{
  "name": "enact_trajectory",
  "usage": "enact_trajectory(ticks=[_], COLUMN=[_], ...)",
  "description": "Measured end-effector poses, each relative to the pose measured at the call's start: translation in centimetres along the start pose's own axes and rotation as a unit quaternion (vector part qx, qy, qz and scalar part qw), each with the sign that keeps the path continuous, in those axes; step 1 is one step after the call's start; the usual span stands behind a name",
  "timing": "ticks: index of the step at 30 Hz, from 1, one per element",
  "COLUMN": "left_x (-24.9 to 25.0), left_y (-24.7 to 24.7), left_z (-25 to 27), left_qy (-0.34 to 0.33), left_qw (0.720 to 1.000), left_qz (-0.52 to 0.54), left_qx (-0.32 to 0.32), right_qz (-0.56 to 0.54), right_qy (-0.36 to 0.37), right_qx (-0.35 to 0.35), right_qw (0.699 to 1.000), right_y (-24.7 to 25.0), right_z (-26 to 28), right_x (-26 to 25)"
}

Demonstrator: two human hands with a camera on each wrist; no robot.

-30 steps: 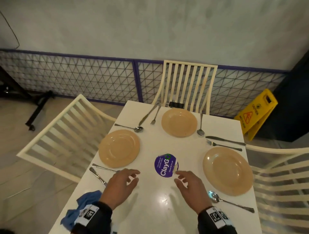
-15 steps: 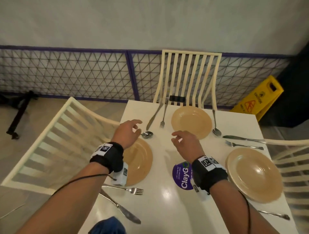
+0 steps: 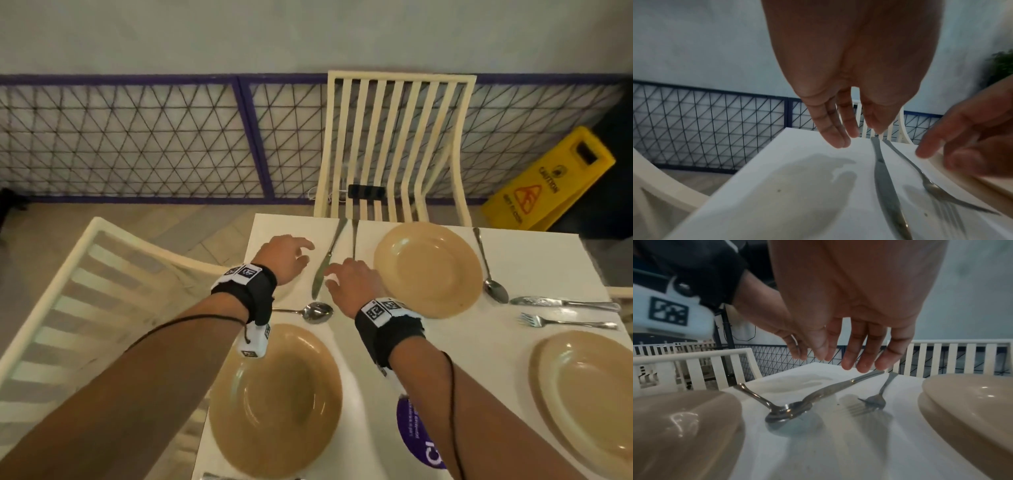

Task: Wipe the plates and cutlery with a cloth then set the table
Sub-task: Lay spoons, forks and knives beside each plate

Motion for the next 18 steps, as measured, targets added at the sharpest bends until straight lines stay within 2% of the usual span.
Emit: enact_trajectory(ticks=[4, 11, 14, 18], left_x=[1.0, 3.0, 3.4, 3.2], left_y=[-1.1, -3.4, -4.5, -5.1], left_z=[-4.6, -9.8, -10.8, -11.4], left_qy=[0.029, 0.042, 0.024, 0.018], left_qw=[0.997, 0.998, 1.0, 1.0], left_qz=[0.063, 0.049, 0.002, -0.008], left_qx=[0.012, 0.005, -0.004, 0.02], right_qz=[0.037, 0.082, 0.083, 0.076], right_qy=[0.031, 0.05, 0.067, 0.067], right_qx=[0.001, 0.016, 0.021, 0.043], right_qw=[0.999, 0.995, 0.994, 0.994], right_y=[-1.8, -3.4, -3.9, -4.3], right_z=[-2.4, -4.2, -4.3, -4.6], right_x=[-0.2, 0.8, 1.0, 1.1])
Point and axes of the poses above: each hand's wrist, its own z-axis away from the middle knuckle, its own y-axis out of the back of the hand, x = y × z, the point moved 3 cm from there along -z, towards the middle knuckle, and after that the axes turned 1 degree about y, right-handed, at the moved point
